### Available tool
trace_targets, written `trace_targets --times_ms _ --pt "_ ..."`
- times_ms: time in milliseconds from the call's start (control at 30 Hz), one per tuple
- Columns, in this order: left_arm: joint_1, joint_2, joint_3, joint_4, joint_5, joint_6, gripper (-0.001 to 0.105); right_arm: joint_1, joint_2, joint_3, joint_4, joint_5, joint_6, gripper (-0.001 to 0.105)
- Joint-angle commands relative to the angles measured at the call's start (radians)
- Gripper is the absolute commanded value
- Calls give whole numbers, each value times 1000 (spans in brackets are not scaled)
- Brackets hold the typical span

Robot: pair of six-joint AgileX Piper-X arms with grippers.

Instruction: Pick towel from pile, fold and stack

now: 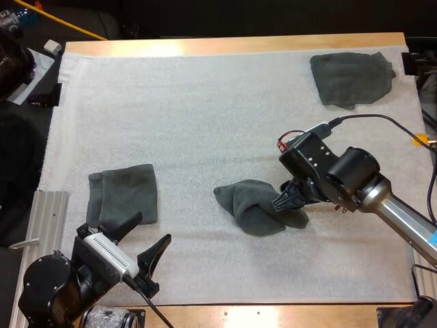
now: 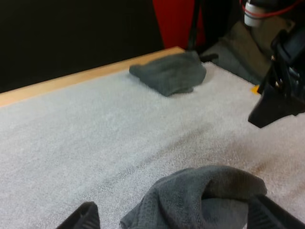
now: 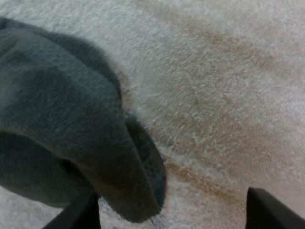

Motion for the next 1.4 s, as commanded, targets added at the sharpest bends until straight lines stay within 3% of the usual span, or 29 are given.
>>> trace_targets --times_ms 0,233,633,1133,1233,1367 --pt "-2 -2 -6 6 9 -5 61 -2 -10 12 -5 4 12 61" --pt "-3 -5 -5 55 14 -9 61 -1 -13 113 -59 -34 41 61" --pt "-3 3 38 128 21 -14 61 -2 -9 350 -306 -224 82 59" --pt "-3 5 42 188 21 -19 62 5 102 382 -420 -174 131 58" --pt "-4 3 42 189 24 -18 62 2 124 382 -435 -145 143 53" --pt "-5 6 40 195 24 -17 62 2 138 384 -450 -122 159 31"
